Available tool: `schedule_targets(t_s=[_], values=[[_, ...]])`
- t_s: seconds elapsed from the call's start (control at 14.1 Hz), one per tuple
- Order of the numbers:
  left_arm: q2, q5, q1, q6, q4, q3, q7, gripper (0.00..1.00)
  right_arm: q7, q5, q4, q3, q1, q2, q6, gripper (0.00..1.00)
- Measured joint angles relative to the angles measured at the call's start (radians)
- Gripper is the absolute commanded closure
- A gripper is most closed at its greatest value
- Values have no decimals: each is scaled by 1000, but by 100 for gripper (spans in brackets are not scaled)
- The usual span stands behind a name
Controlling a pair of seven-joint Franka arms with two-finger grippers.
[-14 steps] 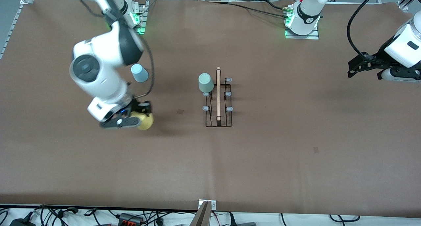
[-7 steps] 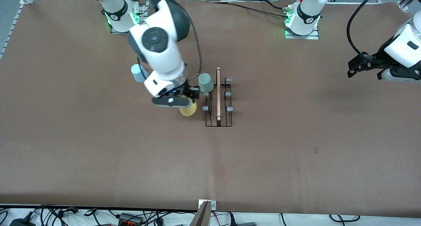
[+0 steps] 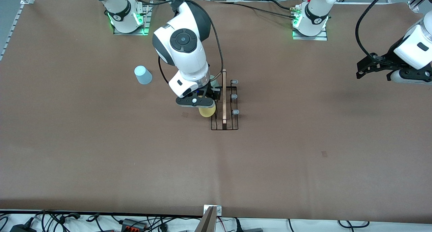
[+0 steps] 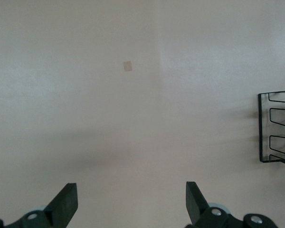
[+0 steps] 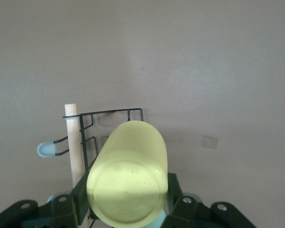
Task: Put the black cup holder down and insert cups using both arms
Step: 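Carry the yellow cup onto a rack peg with the right gripper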
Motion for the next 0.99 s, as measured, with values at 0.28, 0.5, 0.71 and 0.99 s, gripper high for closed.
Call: schedule_targets(t_s=[0.28, 0.5, 0.71, 0.99], values=[[0, 0, 0, -3, 0, 0, 0, 0, 0, -15, 0, 0, 2, 21, 42, 100], [0, 0, 0, -3, 0, 0, 0, 0, 0, -19, 0, -3, 2, 41, 76, 100], [0, 0, 0, -3, 0, 0, 0, 0, 0, -24, 1, -3, 3, 58, 92, 100], [0, 0, 0, -3, 0, 0, 0, 0, 0, -33, 1, -6, 3, 85, 122, 92]])
